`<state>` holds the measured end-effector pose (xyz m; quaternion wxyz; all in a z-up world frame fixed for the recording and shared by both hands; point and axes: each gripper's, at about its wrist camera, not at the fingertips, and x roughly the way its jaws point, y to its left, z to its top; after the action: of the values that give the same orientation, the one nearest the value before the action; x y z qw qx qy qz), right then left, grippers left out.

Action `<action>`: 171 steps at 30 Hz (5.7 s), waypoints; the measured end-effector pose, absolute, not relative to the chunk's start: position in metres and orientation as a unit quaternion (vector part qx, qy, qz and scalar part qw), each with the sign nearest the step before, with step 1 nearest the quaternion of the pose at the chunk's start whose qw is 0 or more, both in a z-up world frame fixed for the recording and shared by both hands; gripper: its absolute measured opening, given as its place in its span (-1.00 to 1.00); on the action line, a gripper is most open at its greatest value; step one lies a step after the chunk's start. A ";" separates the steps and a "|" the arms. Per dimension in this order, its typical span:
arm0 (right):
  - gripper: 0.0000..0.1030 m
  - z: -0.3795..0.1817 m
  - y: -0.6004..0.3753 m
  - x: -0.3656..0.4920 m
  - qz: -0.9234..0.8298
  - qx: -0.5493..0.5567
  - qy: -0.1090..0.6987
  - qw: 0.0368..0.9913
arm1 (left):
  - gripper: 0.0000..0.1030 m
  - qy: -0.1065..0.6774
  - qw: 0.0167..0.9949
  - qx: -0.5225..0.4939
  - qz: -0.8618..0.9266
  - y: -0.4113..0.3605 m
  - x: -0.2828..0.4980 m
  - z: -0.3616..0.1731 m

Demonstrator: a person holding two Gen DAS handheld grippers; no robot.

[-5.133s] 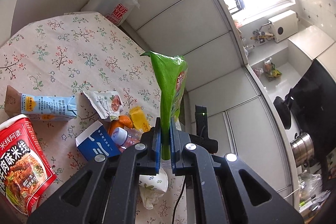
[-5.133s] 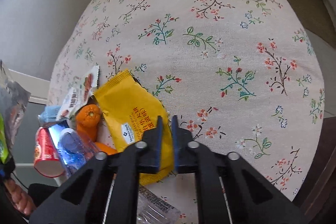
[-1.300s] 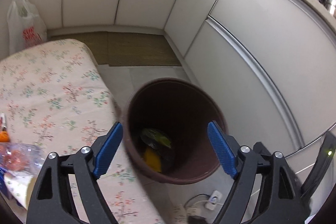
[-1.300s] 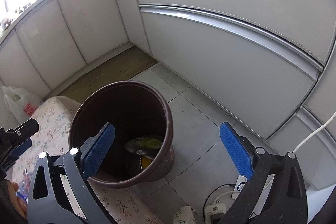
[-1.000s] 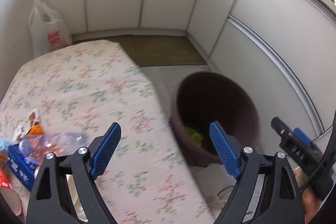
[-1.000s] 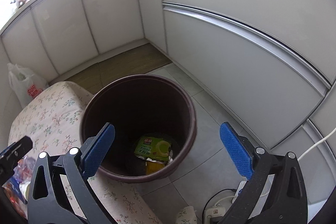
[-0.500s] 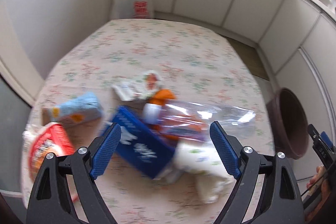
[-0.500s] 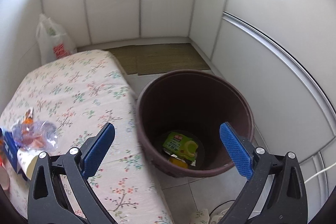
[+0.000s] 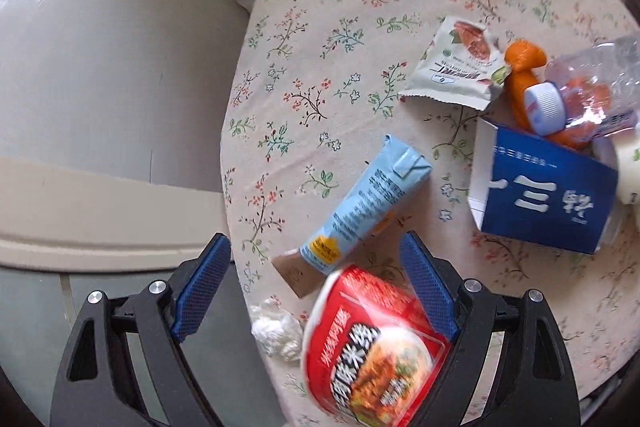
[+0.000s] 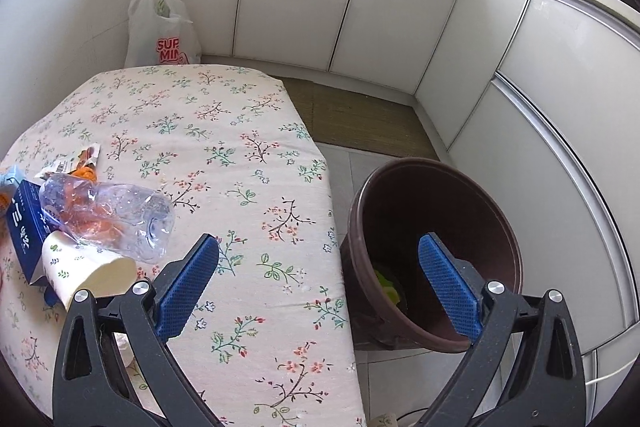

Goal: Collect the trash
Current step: 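Grasp the blue milk carton with the left tool, then grasp the white snack packet with the right tool while the left tool holds the carton, then move the white packet over the brown bin and open the right tool, then move the milk carton over the brown bin and open the left tool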

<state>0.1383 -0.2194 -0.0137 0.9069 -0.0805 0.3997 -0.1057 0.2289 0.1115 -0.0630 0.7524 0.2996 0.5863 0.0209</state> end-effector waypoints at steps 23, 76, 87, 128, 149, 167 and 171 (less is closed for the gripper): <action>0.86 -0.006 -0.178 0.147 0.009 -0.109 0.375 0.920 | -0.53 0.515 0.832 0.207 -0.032 0.108 0.227 -0.051; -0.86 -0.001 0.013 0.277 0.146 -0.171 0.510 0.831 | -0.52 0.238 0.964 -0.099 -0.063 0.151 0.151 0.077; -0.86 0.066 -0.131 0.258 0.045 -0.087 0.444 0.891 | -0.52 0.261 0.958 -0.064 -0.097 0.101 0.158 0.064; 0.84 0.011 -0.417 0.135 -0.303 0.119 0.308 0.894 | -0.52 0.320 0.920 0.005 -0.226 -0.080 0.141 0.002; 0.86 -0.001 -0.508 0.082 -0.374 0.211 0.310 0.848 | -0.52 0.370 0.868 -0.040 -0.328 -0.266 0.190 0.015; 0.86 -0.005 -0.541 0.055 -0.381 0.319 0.279 0.822 | -0.50 0.461 0.828 -0.001 -0.319 -0.367 0.229 -0.033; 0.86 -0.004 -0.540 0.055 -0.377 0.316 0.282 0.823 | 0.15 0.479 0.822 -0.003 -0.309 -0.371 0.231 -0.043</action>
<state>0.0555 -0.5399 -0.0040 0.8234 0.3160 0.2825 -0.3773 0.2310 -0.3713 -0.0426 0.8217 -0.0029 0.4790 -0.3087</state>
